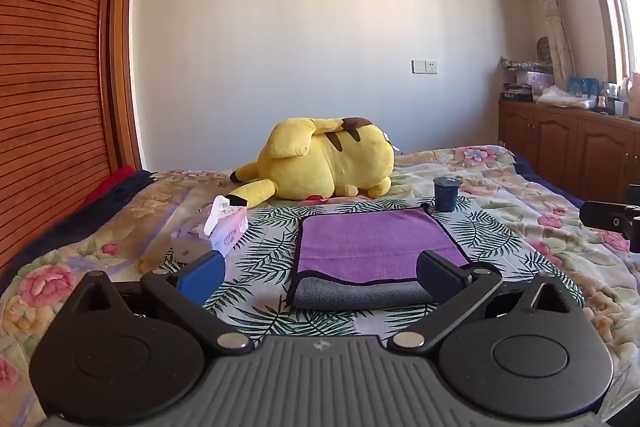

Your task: Fold towel

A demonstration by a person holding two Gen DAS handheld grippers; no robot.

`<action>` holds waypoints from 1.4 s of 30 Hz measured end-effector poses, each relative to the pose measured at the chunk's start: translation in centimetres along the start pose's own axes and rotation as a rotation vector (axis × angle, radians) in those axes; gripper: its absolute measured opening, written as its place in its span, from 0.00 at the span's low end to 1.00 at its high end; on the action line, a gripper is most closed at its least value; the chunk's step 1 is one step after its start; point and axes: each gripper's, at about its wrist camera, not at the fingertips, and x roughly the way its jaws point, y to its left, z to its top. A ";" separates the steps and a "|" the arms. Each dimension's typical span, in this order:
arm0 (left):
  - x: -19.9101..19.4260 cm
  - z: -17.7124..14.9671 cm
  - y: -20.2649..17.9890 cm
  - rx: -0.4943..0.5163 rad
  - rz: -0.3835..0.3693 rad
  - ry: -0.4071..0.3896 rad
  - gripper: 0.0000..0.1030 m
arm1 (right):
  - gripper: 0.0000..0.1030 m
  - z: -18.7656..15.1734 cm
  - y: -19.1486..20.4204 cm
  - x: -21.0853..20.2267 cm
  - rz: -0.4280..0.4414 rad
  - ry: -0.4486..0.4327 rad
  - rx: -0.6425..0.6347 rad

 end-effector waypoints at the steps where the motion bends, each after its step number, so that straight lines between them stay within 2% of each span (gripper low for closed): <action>1: 0.0 0.0 0.0 0.000 0.000 -0.002 0.84 | 1.00 0.0 0.0 0.0 0.000 0.002 0.000; 42: 0.0 0.0 0.0 0.007 0.003 -0.007 0.84 | 1.00 0.1 -0.1 -0.1 -0.003 -0.002 -0.008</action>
